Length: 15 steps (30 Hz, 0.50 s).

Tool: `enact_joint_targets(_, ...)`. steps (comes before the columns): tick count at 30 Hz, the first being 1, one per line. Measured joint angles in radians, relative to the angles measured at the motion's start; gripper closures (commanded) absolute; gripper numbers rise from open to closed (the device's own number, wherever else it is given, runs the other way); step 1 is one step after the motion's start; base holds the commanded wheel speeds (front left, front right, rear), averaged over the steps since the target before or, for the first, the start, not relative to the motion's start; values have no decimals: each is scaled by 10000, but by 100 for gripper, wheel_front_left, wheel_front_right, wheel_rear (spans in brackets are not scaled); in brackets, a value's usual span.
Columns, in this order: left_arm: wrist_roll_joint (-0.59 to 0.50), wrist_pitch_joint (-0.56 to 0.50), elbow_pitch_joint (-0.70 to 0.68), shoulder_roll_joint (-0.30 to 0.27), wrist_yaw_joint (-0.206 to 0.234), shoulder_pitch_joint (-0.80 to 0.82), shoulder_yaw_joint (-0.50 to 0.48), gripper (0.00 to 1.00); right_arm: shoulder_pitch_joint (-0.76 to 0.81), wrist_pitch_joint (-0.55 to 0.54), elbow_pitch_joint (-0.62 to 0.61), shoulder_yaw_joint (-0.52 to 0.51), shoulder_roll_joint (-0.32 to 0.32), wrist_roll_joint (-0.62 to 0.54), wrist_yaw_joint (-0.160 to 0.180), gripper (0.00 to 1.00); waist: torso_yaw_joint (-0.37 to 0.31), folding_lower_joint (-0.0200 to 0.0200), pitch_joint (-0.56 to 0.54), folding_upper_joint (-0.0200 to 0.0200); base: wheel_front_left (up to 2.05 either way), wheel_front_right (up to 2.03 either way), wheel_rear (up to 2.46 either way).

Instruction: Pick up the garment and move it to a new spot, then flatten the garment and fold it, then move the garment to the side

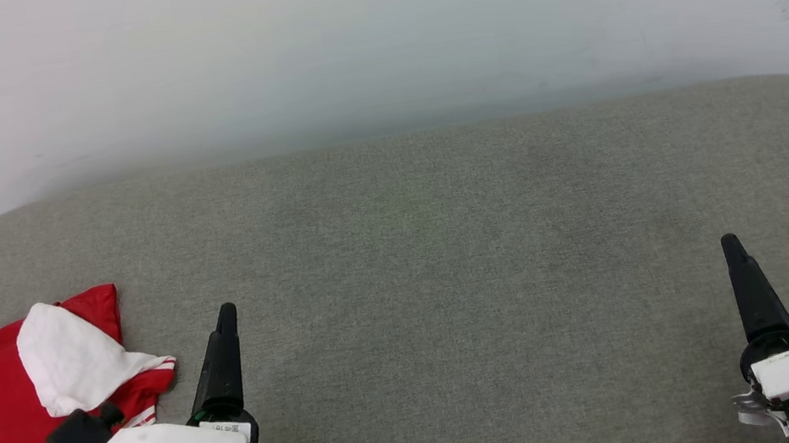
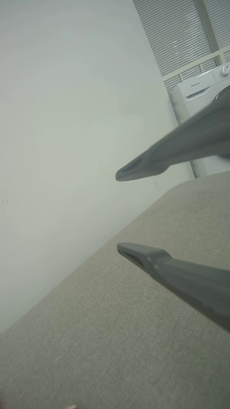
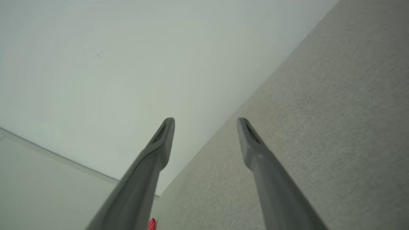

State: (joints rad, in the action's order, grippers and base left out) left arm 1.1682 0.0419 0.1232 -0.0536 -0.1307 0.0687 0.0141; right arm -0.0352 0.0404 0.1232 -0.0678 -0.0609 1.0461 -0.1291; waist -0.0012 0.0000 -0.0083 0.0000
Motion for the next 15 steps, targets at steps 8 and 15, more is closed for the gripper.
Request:
enact_joint_targets(8, -1755, 255, -33, -134, 0, -25, 263, 0, 51, 40, -349, 40, 21, -1714, 0, 0, -9, 0, -50, 0, 0, 0, 0)
enact_joint_targets(15, -3335, 504, -52, -201, 0, -84, 320, 0, 156, -69, -566, 209, -56, -3060, -2, 0, -6, 0, -97, 0, 0, 0, 0)
